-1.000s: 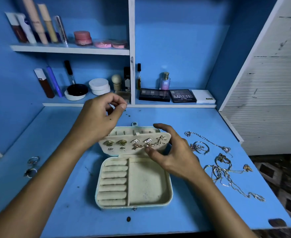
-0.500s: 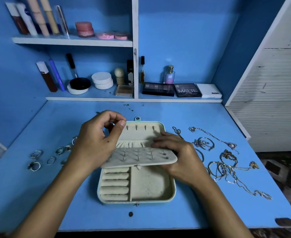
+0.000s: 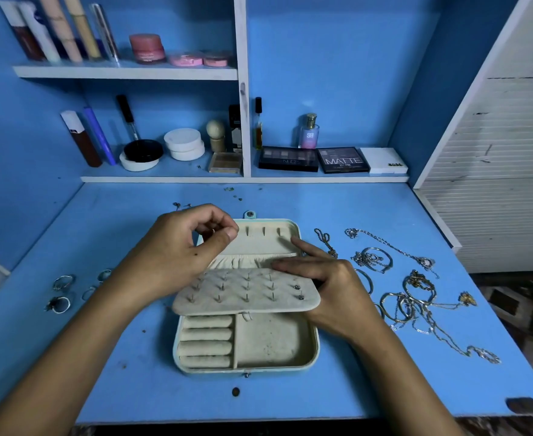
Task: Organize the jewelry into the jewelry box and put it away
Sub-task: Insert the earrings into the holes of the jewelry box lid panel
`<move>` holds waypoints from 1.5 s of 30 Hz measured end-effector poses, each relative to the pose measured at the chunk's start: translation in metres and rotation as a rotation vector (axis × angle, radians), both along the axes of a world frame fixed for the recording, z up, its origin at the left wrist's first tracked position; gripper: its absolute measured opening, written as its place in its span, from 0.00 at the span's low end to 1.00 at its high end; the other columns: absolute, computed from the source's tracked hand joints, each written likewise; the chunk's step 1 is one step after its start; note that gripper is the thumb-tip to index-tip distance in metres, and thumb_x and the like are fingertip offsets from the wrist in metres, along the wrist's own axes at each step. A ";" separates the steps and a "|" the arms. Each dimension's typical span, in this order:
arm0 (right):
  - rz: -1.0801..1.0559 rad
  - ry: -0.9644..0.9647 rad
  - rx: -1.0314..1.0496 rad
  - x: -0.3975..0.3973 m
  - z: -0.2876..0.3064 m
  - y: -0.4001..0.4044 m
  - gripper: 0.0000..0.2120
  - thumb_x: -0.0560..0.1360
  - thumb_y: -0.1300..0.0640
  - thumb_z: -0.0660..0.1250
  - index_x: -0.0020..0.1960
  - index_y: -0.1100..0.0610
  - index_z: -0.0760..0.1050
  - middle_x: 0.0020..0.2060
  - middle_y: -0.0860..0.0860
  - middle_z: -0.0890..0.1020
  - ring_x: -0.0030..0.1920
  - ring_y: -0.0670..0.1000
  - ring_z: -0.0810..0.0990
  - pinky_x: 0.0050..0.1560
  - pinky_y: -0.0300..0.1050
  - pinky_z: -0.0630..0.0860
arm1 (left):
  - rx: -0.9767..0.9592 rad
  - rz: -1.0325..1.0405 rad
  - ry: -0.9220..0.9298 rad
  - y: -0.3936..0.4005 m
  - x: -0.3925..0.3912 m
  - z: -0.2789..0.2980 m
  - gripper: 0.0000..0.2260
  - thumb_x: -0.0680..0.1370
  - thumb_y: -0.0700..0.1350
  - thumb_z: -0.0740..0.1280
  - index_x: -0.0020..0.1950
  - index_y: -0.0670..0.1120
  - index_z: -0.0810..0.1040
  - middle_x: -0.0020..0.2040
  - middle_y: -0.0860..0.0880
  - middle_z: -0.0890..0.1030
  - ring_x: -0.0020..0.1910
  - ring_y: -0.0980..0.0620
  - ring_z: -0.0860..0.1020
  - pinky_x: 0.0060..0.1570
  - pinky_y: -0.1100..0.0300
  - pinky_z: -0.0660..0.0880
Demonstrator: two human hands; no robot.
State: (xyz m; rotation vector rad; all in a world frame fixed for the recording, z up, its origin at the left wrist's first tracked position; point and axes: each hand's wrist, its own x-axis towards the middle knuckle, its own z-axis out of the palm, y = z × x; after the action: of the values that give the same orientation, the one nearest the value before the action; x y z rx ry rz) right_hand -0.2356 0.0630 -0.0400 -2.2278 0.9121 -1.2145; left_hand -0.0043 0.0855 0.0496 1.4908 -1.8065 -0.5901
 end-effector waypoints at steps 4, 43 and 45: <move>0.011 0.016 -0.005 0.000 0.000 -0.001 0.19 0.68 0.48 0.76 0.55 0.57 0.85 0.53 0.43 0.85 0.61 0.35 0.78 0.73 0.43 0.67 | 0.060 -0.116 -0.051 -0.005 -0.003 0.011 0.03 0.77 0.44 0.70 0.45 0.51 0.82 0.37 0.62 0.79 0.32 0.65 0.74 0.35 0.75 0.67; 0.031 0.049 0.017 0.002 0.005 -0.001 0.13 0.71 0.52 0.74 0.53 0.55 0.85 0.49 0.43 0.86 0.52 0.40 0.83 0.71 0.51 0.69 | 0.348 -0.484 -0.272 -0.029 -0.017 0.009 0.03 0.79 0.50 0.68 0.49 0.54 0.82 0.45 0.58 0.83 0.48 0.59 0.80 0.52 0.63 0.75; 0.037 0.055 0.013 0.001 0.005 -0.001 0.12 0.71 0.53 0.75 0.53 0.56 0.86 0.49 0.43 0.87 0.52 0.40 0.84 0.71 0.50 0.69 | 0.355 -0.493 -0.263 -0.030 -0.017 0.009 0.04 0.78 0.50 0.69 0.49 0.53 0.83 0.45 0.58 0.83 0.48 0.60 0.80 0.51 0.67 0.74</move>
State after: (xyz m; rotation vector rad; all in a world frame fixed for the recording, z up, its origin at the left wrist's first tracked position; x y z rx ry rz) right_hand -0.2344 0.0622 -0.0353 -2.2678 0.8936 -1.1329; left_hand -0.0216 0.0557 0.0584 1.3913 -2.3996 -1.0383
